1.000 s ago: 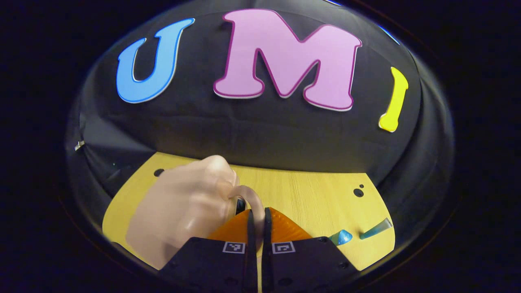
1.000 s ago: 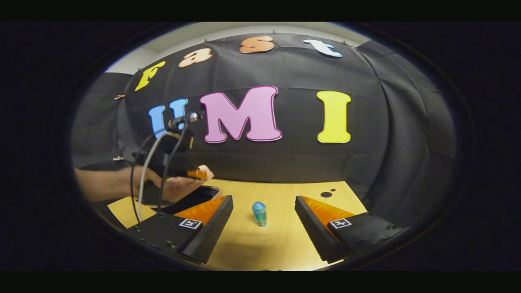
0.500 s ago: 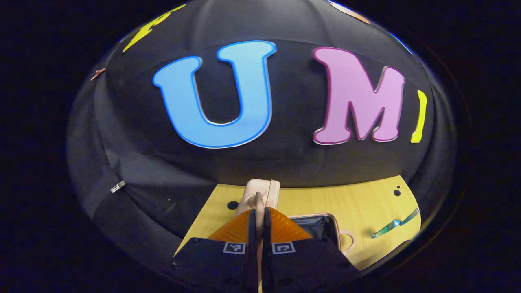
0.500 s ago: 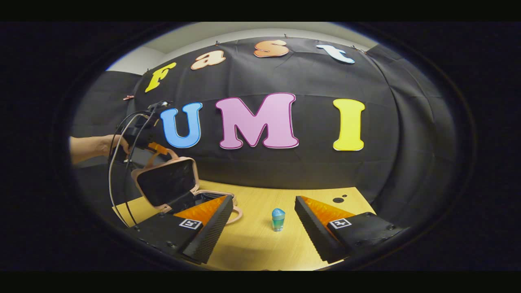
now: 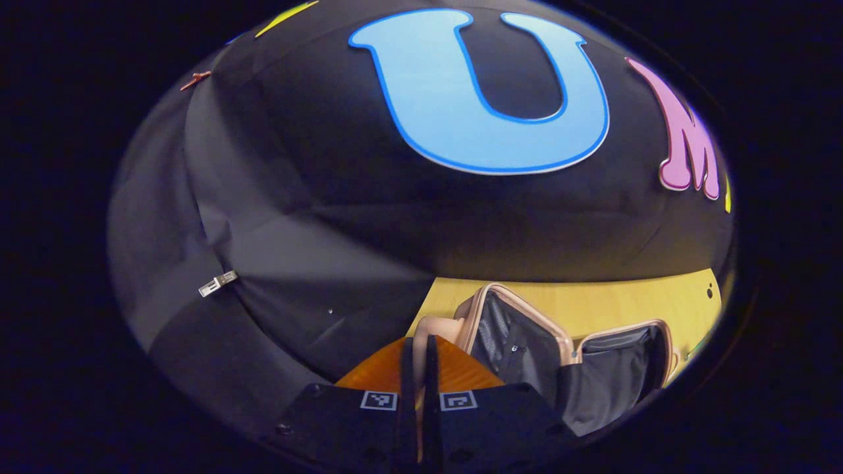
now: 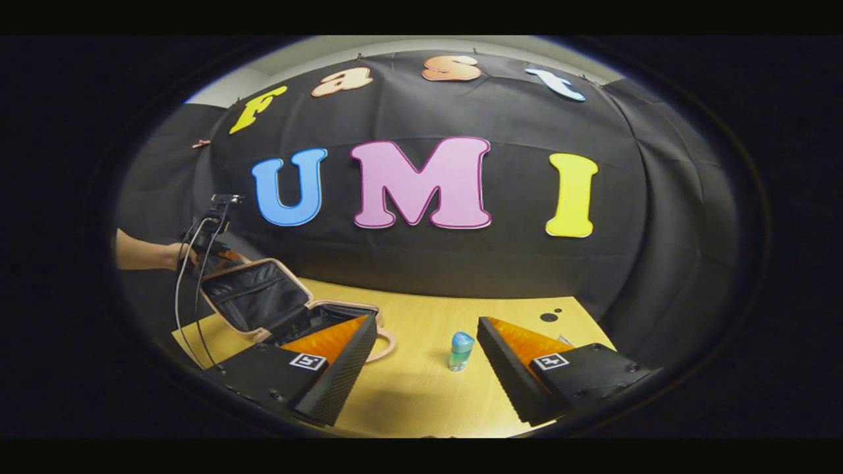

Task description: First open the suitcase, pack the skin care products into it, and then close the suitcase.

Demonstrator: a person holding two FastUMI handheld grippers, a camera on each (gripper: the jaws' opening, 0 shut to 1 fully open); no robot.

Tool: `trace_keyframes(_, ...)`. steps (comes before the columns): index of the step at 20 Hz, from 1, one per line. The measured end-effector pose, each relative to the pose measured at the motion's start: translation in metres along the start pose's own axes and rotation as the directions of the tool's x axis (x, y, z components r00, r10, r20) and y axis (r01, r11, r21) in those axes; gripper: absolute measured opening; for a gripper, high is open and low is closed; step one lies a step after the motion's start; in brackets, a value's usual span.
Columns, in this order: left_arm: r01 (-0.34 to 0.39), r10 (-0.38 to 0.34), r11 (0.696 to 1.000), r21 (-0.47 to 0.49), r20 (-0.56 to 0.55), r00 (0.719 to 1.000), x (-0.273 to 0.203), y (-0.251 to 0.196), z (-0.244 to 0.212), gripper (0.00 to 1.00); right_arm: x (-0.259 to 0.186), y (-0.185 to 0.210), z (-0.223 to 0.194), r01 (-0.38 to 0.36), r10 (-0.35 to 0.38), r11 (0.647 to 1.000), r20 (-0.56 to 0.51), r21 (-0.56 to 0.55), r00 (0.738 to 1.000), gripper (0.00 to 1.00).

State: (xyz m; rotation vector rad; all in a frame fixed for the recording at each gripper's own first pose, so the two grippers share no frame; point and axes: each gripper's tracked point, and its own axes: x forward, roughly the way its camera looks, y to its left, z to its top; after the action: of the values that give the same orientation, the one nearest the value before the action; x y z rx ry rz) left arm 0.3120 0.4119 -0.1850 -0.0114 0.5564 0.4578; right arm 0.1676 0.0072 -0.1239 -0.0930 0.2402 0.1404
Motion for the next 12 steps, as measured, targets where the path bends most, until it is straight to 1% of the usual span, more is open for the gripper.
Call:
trace_keyframes(2,0.007,-0.009,0.996,-0.087,-0.023,1.0,0.031,0.01,-0.023,0.09,0.01,-0.002,-0.015,0.017,-0.017,1.0,-0.033,0.003,0.999,0.97)
trace_keyframes(3,0.003,-0.007,0.994,-0.111,-0.037,0.999,0.043,0.014,-0.032,0.09,0.013,-0.004,-0.02,0.028,-0.027,1.0,-0.055,0.012,0.998,0.97)
trace_keyframes(4,-0.005,-0.001,0.993,-0.12,-0.053,0.999,0.048,0.012,-0.042,0.1,0.013,-0.007,-0.022,0.035,-0.033,0.999,-0.061,0.033,0.998,0.97)
trace_keyframes(5,-0.022,0.014,0.993,-0.115,-0.072,0.997,0.052,0.013,-0.052,0.07,0.013,-0.012,-0.022,0.047,-0.045,0.998,-0.054,0.039,0.998,0.97)
trace_keyframes(6,-0.037,0.027,0.993,-0.112,-0.091,0.995,0.057,0.012,-0.064,0.12,0.012,-0.018,-0.023,0.066,-0.065,0.997,-0.049,0.03,0.997,0.97)
trace_keyframes(8,-0.081,0.063,0.99,-0.113,-0.151,0.987,0.063,0.012,-0.086,0.16,0.009,-0.03,-0.031,0.094,-0.094,0.996,-0.051,-0.008,0.994,0.96)
trace_keyframes(9,-0.12,0.097,0.986,-0.117,-0.187,0.978,0.062,0.015,-0.093,0.2,0.007,-0.035,-0.033,0.102,-0.102,0.995,-0.051,-0.016,0.993,0.97)
trace_keyframes(10,-0.165,0.142,0.979,-0.116,-0.189,0.972,0.059,0.02,-0.091,0.25,0.006,-0.04,-0.034,0.111,-0.112,0.994,-0.05,-0.017,0.993,0.97)
trace_keyframes(11,-0.16,0.139,0.979,-0.126,-0.159,0.977,0.061,0.016,-0.083,0.23,0.006,-0.042,-0.036,0.114,-0.115,0.993,-0.054,-0.014,0.992,0.96)
trace_keyframes(12,-0.138,0.124,0.982,-0.129,-0.115,0.986,0.057,0.012,-0.069,0.27,0.005,-0.043,-0.036,0.116,-0.116,0.993,-0.062,-0.007,0.991,0.97)
